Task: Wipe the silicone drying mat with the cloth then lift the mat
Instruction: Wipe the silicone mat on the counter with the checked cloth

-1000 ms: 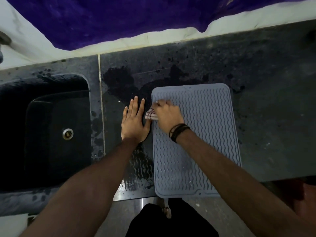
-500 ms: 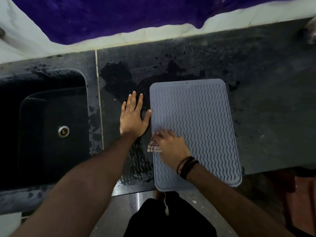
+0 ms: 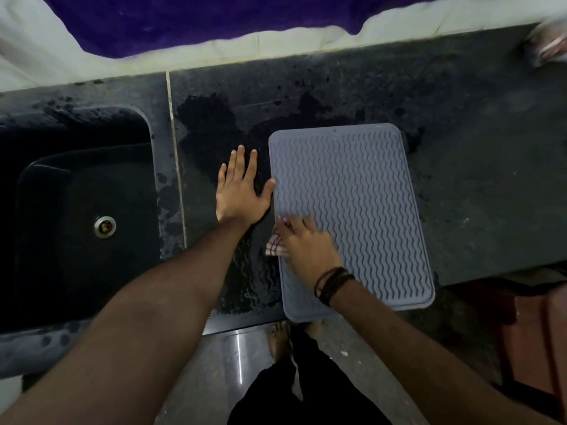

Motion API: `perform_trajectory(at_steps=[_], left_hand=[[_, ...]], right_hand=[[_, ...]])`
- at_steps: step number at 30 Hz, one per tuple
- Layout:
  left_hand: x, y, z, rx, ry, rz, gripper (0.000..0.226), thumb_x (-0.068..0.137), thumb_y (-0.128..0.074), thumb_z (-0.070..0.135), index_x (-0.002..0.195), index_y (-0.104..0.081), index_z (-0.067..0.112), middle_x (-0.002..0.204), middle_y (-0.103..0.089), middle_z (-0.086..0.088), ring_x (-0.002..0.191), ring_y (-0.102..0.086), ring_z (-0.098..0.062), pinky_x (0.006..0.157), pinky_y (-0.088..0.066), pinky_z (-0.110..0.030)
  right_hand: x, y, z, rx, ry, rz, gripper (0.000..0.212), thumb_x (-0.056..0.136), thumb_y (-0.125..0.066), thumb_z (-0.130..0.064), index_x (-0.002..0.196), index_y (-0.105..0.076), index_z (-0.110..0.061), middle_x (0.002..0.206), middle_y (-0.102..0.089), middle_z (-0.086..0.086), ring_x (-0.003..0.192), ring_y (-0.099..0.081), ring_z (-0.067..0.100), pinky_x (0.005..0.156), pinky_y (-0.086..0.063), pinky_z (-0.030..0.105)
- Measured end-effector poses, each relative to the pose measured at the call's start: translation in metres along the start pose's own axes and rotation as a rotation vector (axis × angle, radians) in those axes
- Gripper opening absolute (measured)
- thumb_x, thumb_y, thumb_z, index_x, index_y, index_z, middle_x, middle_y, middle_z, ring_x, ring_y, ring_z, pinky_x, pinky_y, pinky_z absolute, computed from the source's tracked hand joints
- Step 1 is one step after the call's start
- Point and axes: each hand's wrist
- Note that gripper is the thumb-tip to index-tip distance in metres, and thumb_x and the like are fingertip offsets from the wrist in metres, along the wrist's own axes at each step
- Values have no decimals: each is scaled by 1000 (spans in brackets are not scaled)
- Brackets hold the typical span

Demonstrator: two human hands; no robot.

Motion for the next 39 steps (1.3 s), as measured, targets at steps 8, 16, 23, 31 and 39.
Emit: perform_trajectory(at_steps=[8,16,23,31,39], left_hand=[[-4,4,0,-24,-17,-18,82,103,-23,67,166,-6,18,173,3,-9,159,7,-22,128,4,-42],[-48,-6,5,-15,65,-32,80,102,-23,70,166,-7,24,173,4,-8,159,6,-23,127,6,-51],[-46,-7,5,-24,71,-43,82,99,-15,75,166,-4,27,173,9,-5,158,12,-21,126,9,-51],[-45,-6,5,-16,59,-24,83,100,-19,73,166,-7,25,173,5,-8,159,9,-24,126,7,-53],[-44,-6,4,28,62,-32,84,98,-20,73,166,-5,25,173,7,-8,159,8,-25,126,8,-52]], right_hand=[[-32,4,-12,80,-73,-53,45,74,-70,-16,117,-61,-20,114,-59,5,102,-56,27,58,-49,35],[10,2,-12,-14,-109,-44,47,87,-55,-12,133,-49,-15,127,-52,10,116,-47,29,72,-49,40],[-88,-12,-34,48,-63,-34,52,66,-77,-18,116,-64,-15,109,-61,6,93,-59,28,50,-49,34],[-43,12,-22,52,-124,-3,43,79,-66,-18,122,-58,-21,119,-57,3,108,-54,26,63,-49,35],[-40,-7,-30,-47,-70,-3,44,79,-68,-16,122,-60,-16,113,-59,7,103,-56,28,56,-47,34]])
Point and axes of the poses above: each hand's wrist, its own x-axis towards the middle knuckle, its own y-axis out of the back of the hand, z = x × y
